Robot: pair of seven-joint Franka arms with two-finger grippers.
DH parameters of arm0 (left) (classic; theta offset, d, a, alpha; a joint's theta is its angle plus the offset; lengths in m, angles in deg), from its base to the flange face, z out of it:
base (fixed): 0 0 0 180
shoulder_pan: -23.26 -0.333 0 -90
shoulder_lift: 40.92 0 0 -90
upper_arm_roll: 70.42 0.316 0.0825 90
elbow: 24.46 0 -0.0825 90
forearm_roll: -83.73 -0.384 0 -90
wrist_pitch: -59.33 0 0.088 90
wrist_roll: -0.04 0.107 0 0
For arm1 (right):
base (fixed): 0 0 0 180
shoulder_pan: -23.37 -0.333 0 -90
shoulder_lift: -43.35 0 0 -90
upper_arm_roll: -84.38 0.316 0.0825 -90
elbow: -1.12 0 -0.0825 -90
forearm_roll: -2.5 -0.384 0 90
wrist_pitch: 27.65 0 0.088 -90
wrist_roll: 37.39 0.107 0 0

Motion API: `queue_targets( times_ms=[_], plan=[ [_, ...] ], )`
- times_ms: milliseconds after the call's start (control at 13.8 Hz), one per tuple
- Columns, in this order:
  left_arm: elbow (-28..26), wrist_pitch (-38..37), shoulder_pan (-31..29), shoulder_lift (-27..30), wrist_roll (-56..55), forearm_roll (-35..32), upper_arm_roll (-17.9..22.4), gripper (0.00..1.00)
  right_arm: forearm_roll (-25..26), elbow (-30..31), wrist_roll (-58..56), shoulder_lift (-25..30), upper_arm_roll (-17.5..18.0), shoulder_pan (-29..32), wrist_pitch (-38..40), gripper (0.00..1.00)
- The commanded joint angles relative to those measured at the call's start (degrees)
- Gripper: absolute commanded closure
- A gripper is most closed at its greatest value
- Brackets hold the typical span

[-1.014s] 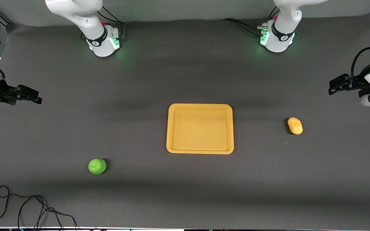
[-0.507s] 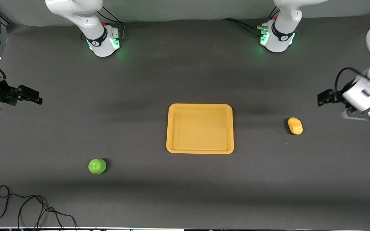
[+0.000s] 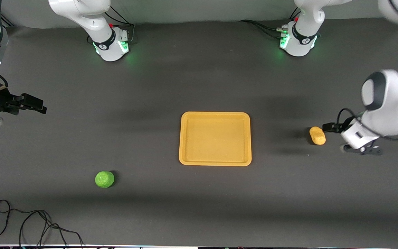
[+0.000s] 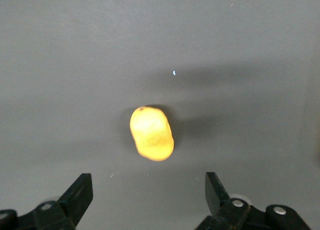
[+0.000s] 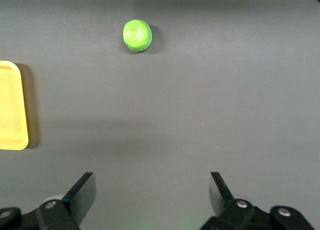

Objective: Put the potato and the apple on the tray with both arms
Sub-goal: 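Reach the left gripper down to the yellow potato and grasp it, then move the left gripper's potato onto the tray while the right gripper grasps the apple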

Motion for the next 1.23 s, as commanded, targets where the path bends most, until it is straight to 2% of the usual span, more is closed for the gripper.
queue_targets(
  times_ms=[0,290,435,580,652,725,942,1159],
  plan=[
    [0.53,1.11,-0.14,-5.24,0.35,-0.93,0.18,0.0,0.13,0.56,-0.29,-0.03,-0.12,-1.79,-1.32,0.0],
    [0.27,3.65,-0.93,-12.27,0.08,-0.93,0.62,0.01,-0.04,-1.53,-0.2,-3.97,-0.03,-3.11,-5.61,0.0],
    [-0.08,2.78,-0.75,-12.38,-0.62,-0.93,0.53,0.38,-0.31,-8.27,0.06,-9.58,0.06,-4.33,-6.07,0.0],
    [0.61,0.16,-0.84,-11.15,-0.71,-0.85,0.53,0.67,-0.22,-17.68,0.24,-16.7,0.06,-4.52,-5.37,0.0],
    [1.93,-1.25,-0.84,-10.45,-0.71,-0.76,0.44,0.83,-0.22,-19.63,0.15,-18.39,0.06,-4.52,-5.1,0.0],
    [2.98,-2.14,-0.58,-9.66,-0.88,-0.06,0.27,0.92,-0.31,-20.0,0.06,-19.54,0.06,-4.52,-5.1,0.0],
    [6.41,-4.51,1.87,-7.81,-7.28,0.56,-1.22,0.95,-0.48,-20.0,0.41,-21.74,0.06,-4.52,-5.71,0.0],
    [8.17,-0.67,7.13,-8.32,-17.8,3.63,-6.31,0.95,-0.75,-19.04,0.5,-26.47,0.06,-4.43,-11.04,0.0]
  ],
)
